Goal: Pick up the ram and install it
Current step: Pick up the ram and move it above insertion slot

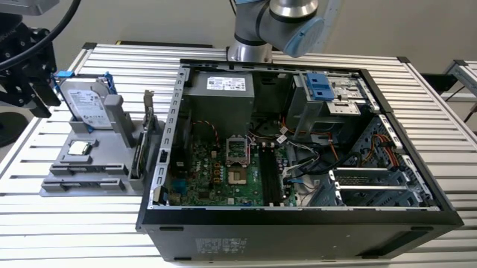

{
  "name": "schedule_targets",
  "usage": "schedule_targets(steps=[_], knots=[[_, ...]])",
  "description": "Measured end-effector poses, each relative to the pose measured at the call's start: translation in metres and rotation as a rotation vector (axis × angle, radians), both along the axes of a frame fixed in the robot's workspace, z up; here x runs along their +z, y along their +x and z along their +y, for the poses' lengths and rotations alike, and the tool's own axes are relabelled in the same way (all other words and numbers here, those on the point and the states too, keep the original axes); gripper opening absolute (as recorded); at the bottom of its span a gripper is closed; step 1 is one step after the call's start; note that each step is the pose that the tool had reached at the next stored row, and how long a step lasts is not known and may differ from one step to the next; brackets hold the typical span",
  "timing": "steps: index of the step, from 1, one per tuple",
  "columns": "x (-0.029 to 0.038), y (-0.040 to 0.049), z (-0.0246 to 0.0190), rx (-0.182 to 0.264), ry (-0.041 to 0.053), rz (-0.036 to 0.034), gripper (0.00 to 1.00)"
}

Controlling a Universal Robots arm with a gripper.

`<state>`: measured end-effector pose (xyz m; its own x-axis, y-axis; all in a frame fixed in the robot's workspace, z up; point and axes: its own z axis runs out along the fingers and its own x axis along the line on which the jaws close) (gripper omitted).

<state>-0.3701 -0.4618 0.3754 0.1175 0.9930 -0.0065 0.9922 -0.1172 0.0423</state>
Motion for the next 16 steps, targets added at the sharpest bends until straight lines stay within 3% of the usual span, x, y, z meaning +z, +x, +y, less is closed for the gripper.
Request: schedule_targets(steps=[12,16], knots=[[-0.0002,0.0000,-0.0004,-0.017,0.0001,0.0001,1.00],[-0.0024,0.0000,-0.0004,-0.017,-0.0001,0.0132,1.00]])
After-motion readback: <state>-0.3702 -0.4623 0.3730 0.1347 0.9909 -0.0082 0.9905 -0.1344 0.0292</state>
